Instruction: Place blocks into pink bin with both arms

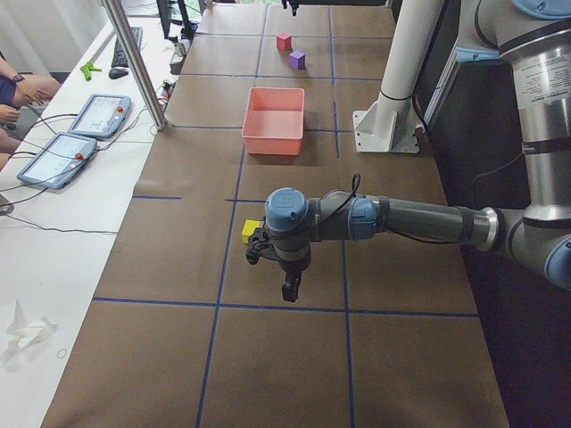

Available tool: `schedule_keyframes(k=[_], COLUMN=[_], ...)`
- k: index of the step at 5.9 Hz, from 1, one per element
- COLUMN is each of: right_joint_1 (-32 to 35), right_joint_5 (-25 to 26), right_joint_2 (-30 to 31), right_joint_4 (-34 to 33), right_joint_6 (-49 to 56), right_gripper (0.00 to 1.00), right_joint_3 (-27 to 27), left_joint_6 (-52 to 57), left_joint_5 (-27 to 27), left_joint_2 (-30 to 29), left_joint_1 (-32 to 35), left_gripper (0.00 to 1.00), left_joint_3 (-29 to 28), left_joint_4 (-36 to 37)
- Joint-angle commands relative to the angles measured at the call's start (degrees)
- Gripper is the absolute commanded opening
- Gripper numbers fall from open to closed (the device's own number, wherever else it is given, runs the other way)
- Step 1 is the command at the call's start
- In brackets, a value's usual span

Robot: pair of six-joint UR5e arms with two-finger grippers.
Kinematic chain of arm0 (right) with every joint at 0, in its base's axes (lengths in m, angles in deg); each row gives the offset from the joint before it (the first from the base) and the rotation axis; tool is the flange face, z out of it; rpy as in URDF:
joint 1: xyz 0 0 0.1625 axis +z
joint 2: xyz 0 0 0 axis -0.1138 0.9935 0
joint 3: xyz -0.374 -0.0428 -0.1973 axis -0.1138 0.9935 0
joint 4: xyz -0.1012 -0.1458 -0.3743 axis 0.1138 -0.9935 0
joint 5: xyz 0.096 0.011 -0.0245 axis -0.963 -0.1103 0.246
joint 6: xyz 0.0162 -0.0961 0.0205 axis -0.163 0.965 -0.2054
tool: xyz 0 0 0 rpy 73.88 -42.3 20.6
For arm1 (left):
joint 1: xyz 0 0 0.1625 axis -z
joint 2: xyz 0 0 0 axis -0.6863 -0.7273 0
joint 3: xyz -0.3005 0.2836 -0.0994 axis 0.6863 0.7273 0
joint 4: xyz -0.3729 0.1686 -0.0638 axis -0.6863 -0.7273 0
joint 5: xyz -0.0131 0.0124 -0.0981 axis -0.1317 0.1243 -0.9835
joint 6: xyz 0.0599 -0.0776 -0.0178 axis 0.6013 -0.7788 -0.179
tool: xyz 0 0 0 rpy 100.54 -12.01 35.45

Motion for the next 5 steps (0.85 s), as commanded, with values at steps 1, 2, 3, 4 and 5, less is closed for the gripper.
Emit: schedule_keyframes(k=[1,2,3,4,5], right_joint_1=[-2.11,-3.51,-4.31,-5.27,-5.89], right_joint_5=[1.39,2.61,2.80,3.23,3.50], right_joint_2=[-3.81,-4.10,-5.23,-6.64,-6.82], right_joint_4=[0.05,0.05,0.05,0.05,5.36], right_joint_6=[5.37,5.93,5.93,5.93,5.32], right_gripper=[1.00,1.00,1.00,1.00,1.00], right_joint_3=[5.07,5.89,7.81,10.00,13.77], left_joint_6=[0.07,-0.02,-0.02,0.07,0.07], left_joint_5=[0.00,0.00,0.00,0.00,-0.09], left_joint_2=[0.05,0.05,0.05,0.05,0.05], left_joint_1=[0.07,0.07,0.07,0.07,0.07], left_gripper=[1.00,1.00,1.00,1.00,1.00], left_joint_3=[0.00,0.00,0.00,0.00,0.00], left_joint_4=[0.02,0.02,0.02,0.02,0.02])
